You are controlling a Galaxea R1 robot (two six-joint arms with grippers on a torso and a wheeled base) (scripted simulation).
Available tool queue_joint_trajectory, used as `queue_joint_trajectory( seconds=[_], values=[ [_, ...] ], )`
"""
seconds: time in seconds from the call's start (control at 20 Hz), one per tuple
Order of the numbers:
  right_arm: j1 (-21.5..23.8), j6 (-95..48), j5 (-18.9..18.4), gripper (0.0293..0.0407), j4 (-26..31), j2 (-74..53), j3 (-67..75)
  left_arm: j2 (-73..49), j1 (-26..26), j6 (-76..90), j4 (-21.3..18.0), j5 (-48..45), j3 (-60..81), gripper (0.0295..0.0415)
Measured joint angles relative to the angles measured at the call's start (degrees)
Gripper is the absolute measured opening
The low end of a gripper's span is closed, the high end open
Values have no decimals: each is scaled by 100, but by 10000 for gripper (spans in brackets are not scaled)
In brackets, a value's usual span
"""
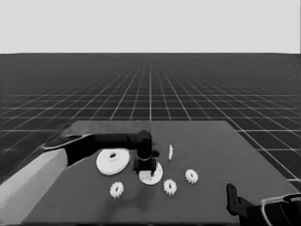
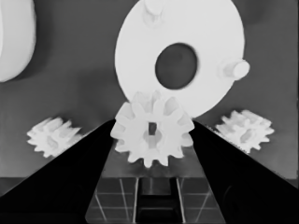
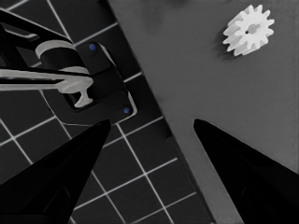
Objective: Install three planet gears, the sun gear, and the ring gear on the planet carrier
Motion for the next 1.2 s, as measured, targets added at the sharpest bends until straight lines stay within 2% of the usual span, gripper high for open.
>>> queue_joint_trajectory(
  seconds=[0.15,0.4,0.45,0.5,0.55,0.65,0.9,1.0,1.2],
  values=[
    [0,0,0,385,0,0,0,48,268,144,255,-78,-216,312],
    [0,0,0,385,0,0,0,61,321,178,314,-100,-269,312],
    [0,0,0,385,0,0,0,61,323,179,315,-101,-270,345],
    [0,0,0,385,0,0,0,61,323,179,317,-102,-271,372],
    [0,0,0,385,0,0,0,62,324,180,317,-102,-272,381],
    [0,0,0,385,0,0,0,62,324,180,318,-103,-272,384],
    [0,0,0,385,0,0,0,62,324,180,318,-103,-272,385],
    [0,0,0,385,0,0,0,-30,-284,-134,-286,60,171,385],
    [0,0,0,385,0,0,0,-43,-615,-221,-607,77,278,385]
  ],
)
